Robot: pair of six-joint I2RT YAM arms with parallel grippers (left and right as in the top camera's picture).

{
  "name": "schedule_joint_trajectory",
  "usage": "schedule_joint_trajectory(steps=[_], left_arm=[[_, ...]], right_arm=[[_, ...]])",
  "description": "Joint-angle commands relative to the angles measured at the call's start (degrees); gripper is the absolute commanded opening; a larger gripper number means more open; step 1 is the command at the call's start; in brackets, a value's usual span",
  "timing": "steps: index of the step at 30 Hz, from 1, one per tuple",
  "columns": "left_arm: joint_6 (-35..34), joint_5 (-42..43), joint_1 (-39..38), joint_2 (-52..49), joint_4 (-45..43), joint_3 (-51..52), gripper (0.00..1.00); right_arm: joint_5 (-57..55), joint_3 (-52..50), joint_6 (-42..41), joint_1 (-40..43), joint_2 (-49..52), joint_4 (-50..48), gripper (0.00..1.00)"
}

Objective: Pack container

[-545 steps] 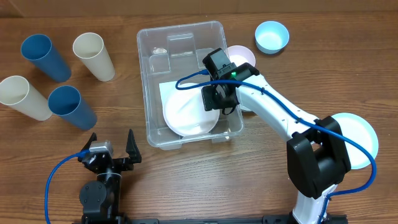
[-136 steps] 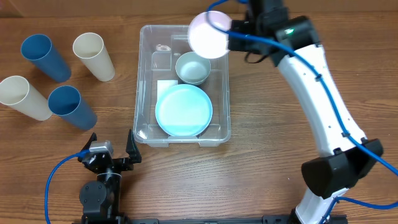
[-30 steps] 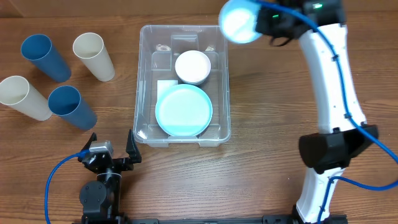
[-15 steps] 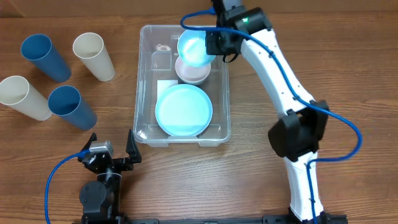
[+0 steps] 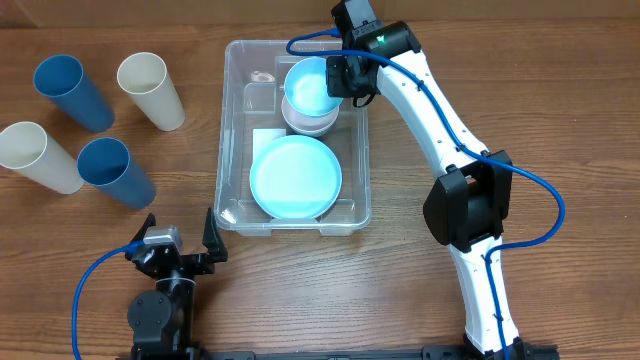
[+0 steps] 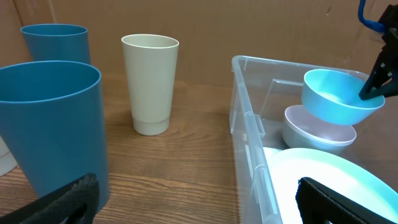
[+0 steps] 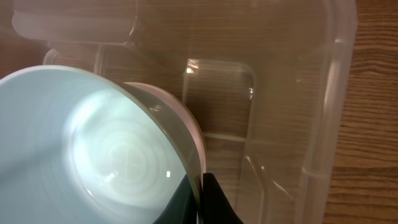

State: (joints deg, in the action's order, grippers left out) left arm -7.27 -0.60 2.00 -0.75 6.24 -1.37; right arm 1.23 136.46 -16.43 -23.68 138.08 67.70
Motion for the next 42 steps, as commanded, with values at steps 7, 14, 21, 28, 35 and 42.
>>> schedule_joint_trajectory(steps=[7, 14, 21, 28, 35, 42], left_arm=[[0.87, 0.63, 0.33, 0.44, -0.02, 0.2, 1.0], [0.87, 0.63, 0.33, 0.44, -0.02, 0.2, 1.0], [0.85, 0.63, 0.33, 0.44, -0.02, 0.2, 1.0], [0.87, 0.63, 0.33, 0.44, -0.02, 0.2, 1.0], [0.87, 0.63, 0.33, 0.44, -0.02, 0.2, 1.0], [0.87, 0.63, 0.33, 0.44, -0.02, 0.2, 1.0]], right_arm=[[1.05, 0.42, 0.39, -1.4, 1.57, -0.33, 0.04], [1.03, 0.42, 0.37, -1.4, 1.57, -0.26, 0.04], [1.9, 0.42, 1.22, -1.38, 1.55, -0.59, 0.44], [0.07, 8.59, 1.44, -0.92, -3.34, 9.05, 0.41], [-6.56, 20.09, -0.74, 13.14, -12.46, 20.0, 0.75], [-6.71, 18.21, -3.19, 31.17, -12.76, 24.98, 1.0]])
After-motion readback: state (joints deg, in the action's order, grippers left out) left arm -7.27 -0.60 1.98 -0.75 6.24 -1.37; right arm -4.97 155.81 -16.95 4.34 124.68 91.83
